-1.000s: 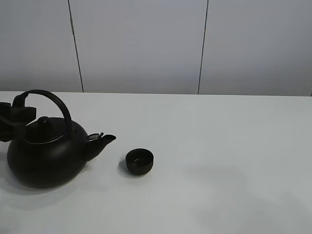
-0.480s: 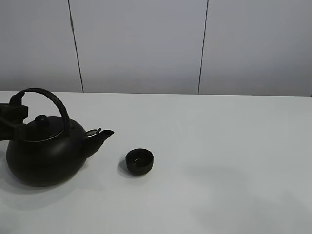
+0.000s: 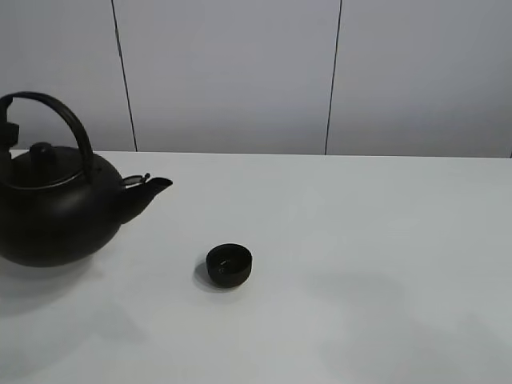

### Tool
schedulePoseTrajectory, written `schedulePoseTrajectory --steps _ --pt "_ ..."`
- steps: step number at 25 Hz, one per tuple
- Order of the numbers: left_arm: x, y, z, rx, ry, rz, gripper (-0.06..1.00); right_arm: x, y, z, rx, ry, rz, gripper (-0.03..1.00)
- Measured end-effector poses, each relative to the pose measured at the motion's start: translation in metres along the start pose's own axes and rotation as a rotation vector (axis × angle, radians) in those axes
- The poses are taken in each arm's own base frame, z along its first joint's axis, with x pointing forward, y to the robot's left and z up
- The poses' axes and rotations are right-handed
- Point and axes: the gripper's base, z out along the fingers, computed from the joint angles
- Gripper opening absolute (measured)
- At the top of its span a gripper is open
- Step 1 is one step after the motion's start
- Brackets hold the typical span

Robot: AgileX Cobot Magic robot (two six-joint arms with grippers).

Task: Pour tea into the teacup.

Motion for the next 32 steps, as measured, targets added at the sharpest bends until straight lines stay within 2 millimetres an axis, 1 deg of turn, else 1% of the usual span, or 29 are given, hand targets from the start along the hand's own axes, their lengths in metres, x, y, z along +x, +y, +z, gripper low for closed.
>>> schedulePoseTrajectory --steps 1,6,9,14,20,26,28,32 --pt "-0.007 -0.002 -0.004 0.001 -0.021 -0.004 0.12 0.000 0.000 0.000 -0.001 0.000 0.000 0.48" --pt "-0.022 -0.014 -0.013 0.013 -0.040 -0.033 0.12 0.000 0.000 0.000 -0.001 -0.001 0.000 0.48" --pt "-0.023 -0.025 -0.012 0.035 -0.033 -0.061 0.12 0.000 0.000 0.000 -0.001 -0.001 0.000 0.48" --pt "-0.022 -0.039 -0.012 0.041 -0.009 -0.048 0.12 0.000 0.000 0.000 -0.001 -0.001 0.000 0.48" --pt "-0.023 -0.047 -0.012 0.015 0.009 0.020 0.12 0.000 0.000 0.000 -0.001 -0.001 0.000 0.48" --pt "-0.030 -0.050 -0.001 -0.004 0.040 0.088 0.12 0.000 0.000 0.000 -0.001 -0.001 0.000 0.48" --pt "-0.027 -0.050 0.007 -0.014 0.056 0.085 0.12 0.000 0.000 0.000 -0.001 -0.001 0.000 0.48" --pt "-0.013 -0.053 0.024 -0.012 0.117 0.094 0.12 0.000 0.000 0.000 -0.001 0.000 0.000 0.48"
